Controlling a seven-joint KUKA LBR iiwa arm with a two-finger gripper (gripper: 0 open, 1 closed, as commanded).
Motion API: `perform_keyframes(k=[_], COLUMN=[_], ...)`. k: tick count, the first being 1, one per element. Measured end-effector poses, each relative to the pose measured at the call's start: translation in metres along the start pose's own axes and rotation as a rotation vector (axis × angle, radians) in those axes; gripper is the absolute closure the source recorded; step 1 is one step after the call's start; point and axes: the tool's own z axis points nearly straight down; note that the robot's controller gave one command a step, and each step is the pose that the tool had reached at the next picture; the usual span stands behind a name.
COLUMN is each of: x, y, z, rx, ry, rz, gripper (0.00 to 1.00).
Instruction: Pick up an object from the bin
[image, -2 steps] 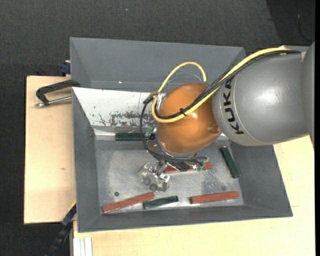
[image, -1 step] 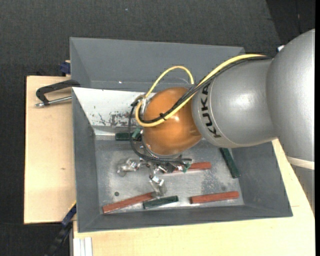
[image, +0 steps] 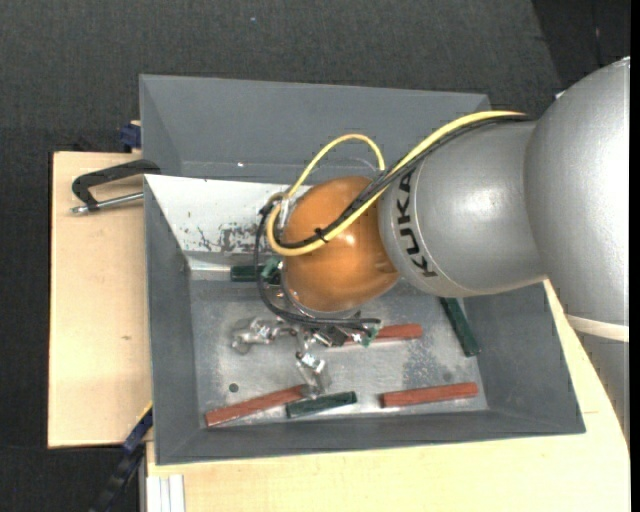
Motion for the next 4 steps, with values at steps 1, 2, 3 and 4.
perform_keyframes(k=[1, 2, 3, 4], x=[0.029, 0.060, 0.046, 0.038], y=[-0.020, -0.016, 0.002, 0.000], z=[-0.029, -0.023, 0.012, 0.012], rx=[-0.001, 0.005, 0.001, 0.003], ry=[-0.001, -0.003, 0.002, -0.002], rz=[-0.100, -0.182, -0.200, 0.129], gripper=[0.00, 0.00, 0.00, 1.00])
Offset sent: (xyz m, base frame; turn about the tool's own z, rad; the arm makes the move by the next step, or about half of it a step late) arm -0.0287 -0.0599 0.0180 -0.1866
